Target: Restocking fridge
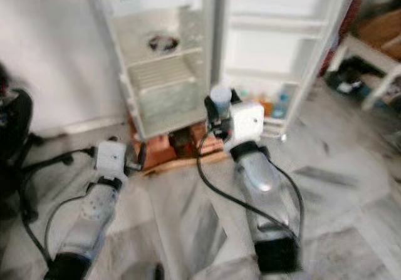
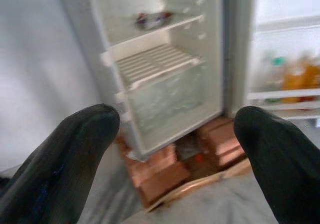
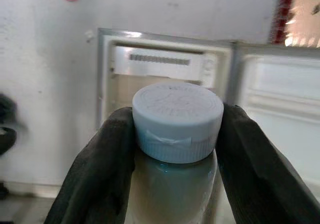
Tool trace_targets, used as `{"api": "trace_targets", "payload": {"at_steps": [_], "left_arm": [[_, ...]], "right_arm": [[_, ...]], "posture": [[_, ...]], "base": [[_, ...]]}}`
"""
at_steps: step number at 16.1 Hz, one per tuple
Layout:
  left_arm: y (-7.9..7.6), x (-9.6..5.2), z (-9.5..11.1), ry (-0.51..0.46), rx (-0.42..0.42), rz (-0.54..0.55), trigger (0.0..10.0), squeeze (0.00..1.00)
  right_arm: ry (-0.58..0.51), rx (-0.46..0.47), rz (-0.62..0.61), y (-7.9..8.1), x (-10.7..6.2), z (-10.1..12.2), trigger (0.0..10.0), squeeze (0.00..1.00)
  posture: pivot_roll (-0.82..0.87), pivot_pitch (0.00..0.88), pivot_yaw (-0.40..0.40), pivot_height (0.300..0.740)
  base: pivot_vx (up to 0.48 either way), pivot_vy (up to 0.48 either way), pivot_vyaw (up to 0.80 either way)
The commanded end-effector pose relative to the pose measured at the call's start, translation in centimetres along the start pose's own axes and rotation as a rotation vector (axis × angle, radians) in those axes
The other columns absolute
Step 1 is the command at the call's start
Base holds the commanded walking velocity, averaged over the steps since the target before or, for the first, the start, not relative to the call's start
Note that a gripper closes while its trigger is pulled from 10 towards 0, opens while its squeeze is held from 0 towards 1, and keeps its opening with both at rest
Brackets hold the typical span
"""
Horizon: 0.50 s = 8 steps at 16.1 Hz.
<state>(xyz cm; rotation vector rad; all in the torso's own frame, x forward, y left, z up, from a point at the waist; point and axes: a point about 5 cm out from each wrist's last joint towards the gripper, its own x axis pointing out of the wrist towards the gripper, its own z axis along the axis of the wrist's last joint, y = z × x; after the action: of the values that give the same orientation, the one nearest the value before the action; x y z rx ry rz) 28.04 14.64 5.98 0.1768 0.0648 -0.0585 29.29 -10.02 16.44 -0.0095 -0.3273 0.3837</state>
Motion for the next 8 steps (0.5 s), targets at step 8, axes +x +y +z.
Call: {"api": "trace_targets", "payload": {"at_steps": [8], "left_arm": [[-0.57,0.33,0.29,0.004,0.015,0.005,10.0,0.0]], "right_arm": [[-0.043,-0.031,-0.006,-0.52,0.4,0.88,10.0,0.0]], "posture": [[0.1,0.045,-0.011,0.74]], "base": [[0.458,0.0,0.0]]}}
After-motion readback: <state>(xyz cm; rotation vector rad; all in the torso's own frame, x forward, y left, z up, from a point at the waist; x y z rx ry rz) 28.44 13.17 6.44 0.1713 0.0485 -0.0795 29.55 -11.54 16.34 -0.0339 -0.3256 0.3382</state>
